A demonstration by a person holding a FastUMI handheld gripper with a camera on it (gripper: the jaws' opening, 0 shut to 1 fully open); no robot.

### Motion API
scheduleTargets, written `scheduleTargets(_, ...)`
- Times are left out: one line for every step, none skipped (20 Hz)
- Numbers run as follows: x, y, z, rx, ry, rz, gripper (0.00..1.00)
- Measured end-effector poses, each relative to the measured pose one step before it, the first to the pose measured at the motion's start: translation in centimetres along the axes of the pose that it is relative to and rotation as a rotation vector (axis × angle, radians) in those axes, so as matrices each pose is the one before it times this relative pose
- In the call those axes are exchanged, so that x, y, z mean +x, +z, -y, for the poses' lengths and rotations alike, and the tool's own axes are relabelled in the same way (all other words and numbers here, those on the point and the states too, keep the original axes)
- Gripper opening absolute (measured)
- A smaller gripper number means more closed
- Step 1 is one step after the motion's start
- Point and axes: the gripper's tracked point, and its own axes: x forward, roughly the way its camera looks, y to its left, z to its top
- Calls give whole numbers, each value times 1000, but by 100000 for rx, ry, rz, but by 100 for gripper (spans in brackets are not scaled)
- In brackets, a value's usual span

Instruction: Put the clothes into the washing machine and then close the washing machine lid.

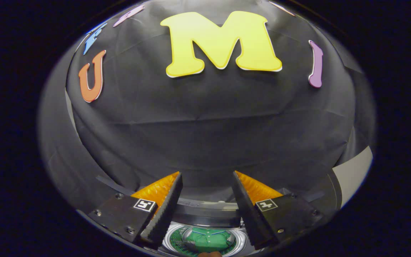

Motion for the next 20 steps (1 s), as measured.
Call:
scheduleTargets(-310,-173,-11,-338,15,814,88)
scheduleTargets(-315,-164,-107,-104,278,1139,88)
scheduleTargets(-426,-206,-93,-253,233,1010,88)
scheduleTargets(-452,-265,-134,-44,2,1120,88)
scheduleTargets(-550,-324,-21,-101,-109,1154,88)
scheduleTargets(-574,-410,-61,-413,-73,1118,88)
scheduleTargets(-643,-429,-112,-220,114,1299,88)
scheduleTargets(-607,-448,-151,-81,-27,1245,88)
scheduleTargets(-627,-489,-27,-442,-91,905,88)
scheduleTargets(-612,-477,-65,135,-55,753,88)
scheduleTargets(-614,-535,-103,58,-143,536,88)
scheduleTargets(-558,-564,-66,-212,-112,138,88)
scheduleTargets(-495,-754,-70,16,97,-522,87)
scheduleTargets(-576,-821,-170,182,296,-1762,87)
scheduleTargets(-688,-1076,-94,368,861,-1593,88)
scheduleTargets(-738,-926,-110,195,697,-1758,87)
scheduleTargets(-650,-1459,96,-610,-591,-2437,87)
scheduleTargets(-644,-1348,76,-348,14,-1220,88)
scheduleTargets(-497,-1421,82,-362,-184,-1544,88)
scheduleTargets(-698,-1368,30,-117,-62,-1522,87)
